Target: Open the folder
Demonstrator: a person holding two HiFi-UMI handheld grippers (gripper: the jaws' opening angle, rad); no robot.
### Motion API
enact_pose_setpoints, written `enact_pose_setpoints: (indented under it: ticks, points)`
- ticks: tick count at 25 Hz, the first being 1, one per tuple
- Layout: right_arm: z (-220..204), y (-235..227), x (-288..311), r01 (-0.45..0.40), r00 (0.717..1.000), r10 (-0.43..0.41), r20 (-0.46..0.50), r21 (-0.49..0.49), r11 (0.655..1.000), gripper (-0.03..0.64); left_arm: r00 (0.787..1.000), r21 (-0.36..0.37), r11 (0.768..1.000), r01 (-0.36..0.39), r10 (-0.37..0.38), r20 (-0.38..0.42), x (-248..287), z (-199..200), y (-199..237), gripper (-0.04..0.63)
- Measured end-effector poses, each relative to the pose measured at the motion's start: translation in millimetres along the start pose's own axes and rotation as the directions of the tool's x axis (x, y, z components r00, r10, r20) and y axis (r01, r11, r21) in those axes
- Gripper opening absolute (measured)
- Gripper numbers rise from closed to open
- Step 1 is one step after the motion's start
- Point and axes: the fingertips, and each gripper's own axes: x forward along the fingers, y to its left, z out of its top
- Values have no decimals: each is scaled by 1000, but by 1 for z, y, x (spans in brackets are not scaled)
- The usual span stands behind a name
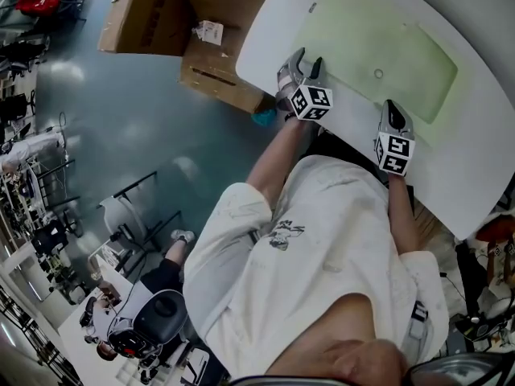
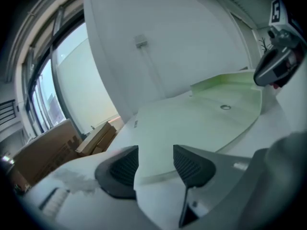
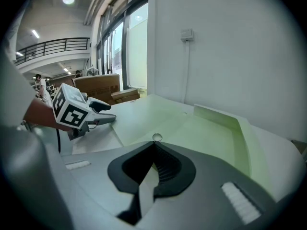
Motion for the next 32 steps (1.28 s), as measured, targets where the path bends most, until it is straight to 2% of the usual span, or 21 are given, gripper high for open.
enact_pose_setpoints:
  ticks: [2, 8, 11, 15, 18, 23, 32]
  points:
    - [0, 1, 0, -3, 1000, 3, -4, -1, 1000, 2, 999, 35, 998, 43, -42, -10, 4, 2, -10, 218]
    - [-1, 0, 1, 0, 1000, 0, -1, 5, 1000, 2, 988, 33, 990, 134, -132, -76, 12, -1, -32, 218]
    - [0, -1, 0, -2, 1000, 2, 4, 6, 1000, 2, 988, 28, 990, 138, -135, -81, 12, 0, -36, 216]
    - [1, 0, -1, -6, 1000, 6, 8, 9, 1000, 2, 983, 21, 988, 150, -147, -110, 11, 0, -42, 172]
    - [1, 2, 1, -5, 1000, 5, 9, 10, 1000, 2, 978, 13, 986, 168, -165, -130, 12, -2, -47, 106]
    - [-1, 7, 5, -19, 1000, 19, 12, 18, 1000, 2, 974, 63, 982, 178, -167, -152, 14, -9, -56, 7]
    - [-1, 7, 0, -32, 999, 31, 17, 21, 999, 2, 965, 64, 979, 194, -179, -191, 11, -8, -59, -2]
